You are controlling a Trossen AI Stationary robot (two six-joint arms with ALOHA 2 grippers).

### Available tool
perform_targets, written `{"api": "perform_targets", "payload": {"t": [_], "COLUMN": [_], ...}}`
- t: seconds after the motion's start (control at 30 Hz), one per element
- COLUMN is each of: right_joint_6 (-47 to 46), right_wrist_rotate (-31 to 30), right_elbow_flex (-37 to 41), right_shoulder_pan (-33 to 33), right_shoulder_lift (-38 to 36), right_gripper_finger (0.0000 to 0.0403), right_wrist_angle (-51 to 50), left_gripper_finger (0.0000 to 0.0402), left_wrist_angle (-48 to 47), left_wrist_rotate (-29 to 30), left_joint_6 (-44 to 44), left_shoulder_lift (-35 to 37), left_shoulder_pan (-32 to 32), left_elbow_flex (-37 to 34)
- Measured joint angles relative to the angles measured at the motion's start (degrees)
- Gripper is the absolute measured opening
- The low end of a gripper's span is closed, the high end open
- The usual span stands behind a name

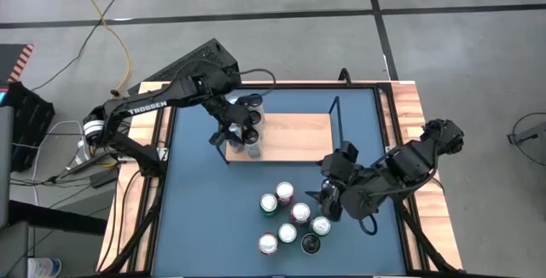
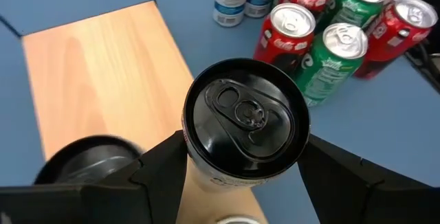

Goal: Place canned beverage on shelf
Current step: Put the white and orange soda can on the shelf aligned with the other white and orange soda cans

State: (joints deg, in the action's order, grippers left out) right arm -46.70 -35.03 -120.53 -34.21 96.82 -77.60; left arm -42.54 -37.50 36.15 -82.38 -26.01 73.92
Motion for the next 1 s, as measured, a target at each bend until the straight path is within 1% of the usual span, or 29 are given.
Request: {"api": "perform_targets", "payload": {"t": [0.1,0.23,0.4,0.63,0.77,0.9,1.0], "right_joint_6": [0.02,0.02,0.05,0.09,0.09,0.09,0.14], "right_wrist_rotate": [0.03,-0.01,0.01,-0.04,-0.02,-0.02,-0.02], "right_elbow_flex": [0.0,0.0,0.0,0.0,0.0,0.0,0.0], "right_shoulder_pan": [0.16,0.28,0.21,0.24,0.24,0.24,0.24], "right_shoulder_lift": [0.04,0.04,0.04,0.04,0.04,0.04,0.02], "right_gripper_finger": [0.0372,0.0372,0.0372,0.0372,0.0372,0.0372,0.0372], "right_wrist_angle": [0.04,-0.02,-0.09,-0.11,-0.08,-0.04,-0.07], "left_gripper_finger": [0.0235,0.0235,0.0236,0.0236,0.0236,0.0236,0.0236], "left_wrist_angle": [0.33,0.05,1.51,3.33,7.75,6.97,8.66], "left_wrist_rotate": [0.37,0.9,2.56,2.73,2.6,3.31,3.48], "left_joint_6": [0.45,-0.02,0.19,-0.97,-4.34,-5.15,-5.43], "left_shoulder_lift": [0.35,0.33,1.51,1.85,2.07,3.27,3.44], "left_shoulder_pan": [-0.28,-0.4,-0.52,-0.61,-0.23,-0.23,-0.22], "left_elbow_flex": [-0.26,-2.28,-2.32,-2.34,-5.33,-6.81,-7.21]}}
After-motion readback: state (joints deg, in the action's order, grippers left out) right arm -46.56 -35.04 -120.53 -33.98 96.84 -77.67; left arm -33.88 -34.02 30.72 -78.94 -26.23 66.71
